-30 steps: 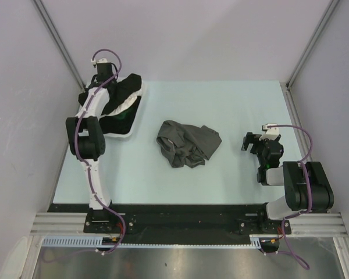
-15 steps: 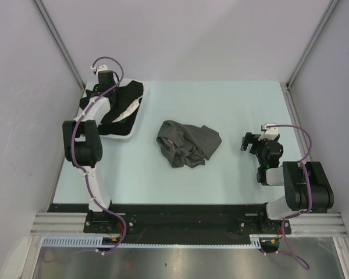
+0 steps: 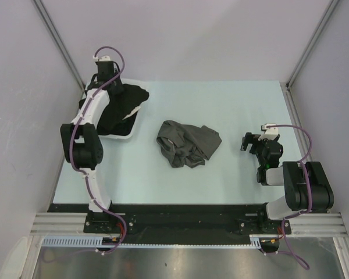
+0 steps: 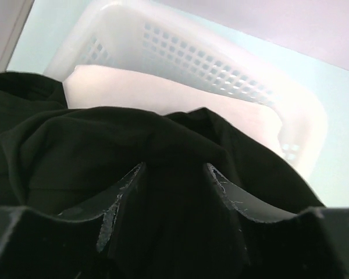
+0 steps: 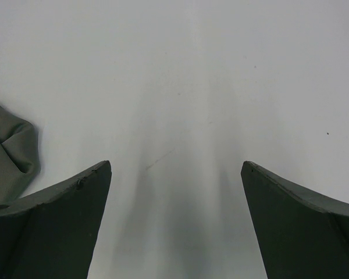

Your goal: Fold and stack the t-shirts

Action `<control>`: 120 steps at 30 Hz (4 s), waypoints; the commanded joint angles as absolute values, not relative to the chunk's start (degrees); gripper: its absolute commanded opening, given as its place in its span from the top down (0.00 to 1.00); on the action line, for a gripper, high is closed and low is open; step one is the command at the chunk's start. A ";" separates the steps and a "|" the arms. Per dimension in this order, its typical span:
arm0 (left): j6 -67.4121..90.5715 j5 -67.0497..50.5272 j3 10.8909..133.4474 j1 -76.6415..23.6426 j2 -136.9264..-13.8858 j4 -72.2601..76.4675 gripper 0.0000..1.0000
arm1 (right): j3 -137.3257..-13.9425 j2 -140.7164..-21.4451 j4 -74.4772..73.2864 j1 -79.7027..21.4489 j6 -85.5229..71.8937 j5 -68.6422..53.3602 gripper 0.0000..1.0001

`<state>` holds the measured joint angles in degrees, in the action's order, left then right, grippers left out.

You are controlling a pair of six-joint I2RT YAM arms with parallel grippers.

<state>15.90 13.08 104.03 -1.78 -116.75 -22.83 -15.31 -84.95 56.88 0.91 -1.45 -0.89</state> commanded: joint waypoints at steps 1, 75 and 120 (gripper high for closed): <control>13.54 10.29 108.54 -4.12 -108.55 -26.54 0.51 | -16.61 -84.38 58.71 0.53 -0.97 0.00 0.00; 14.85 15.91 111.53 -7.39 -128.41 -40.87 1.00 | -16.52 -84.11 58.62 0.18 -0.70 1.67 0.00; 13.72 0.54 101.35 0.71 -115.41 -32.87 0.65 | -16.61 -84.29 58.62 0.53 -0.97 0.79 0.00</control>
<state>14.76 3.44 104.25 2.09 -122.87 -35.70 -15.31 -84.95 56.86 0.49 -1.45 0.60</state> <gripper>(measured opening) 0.317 0.994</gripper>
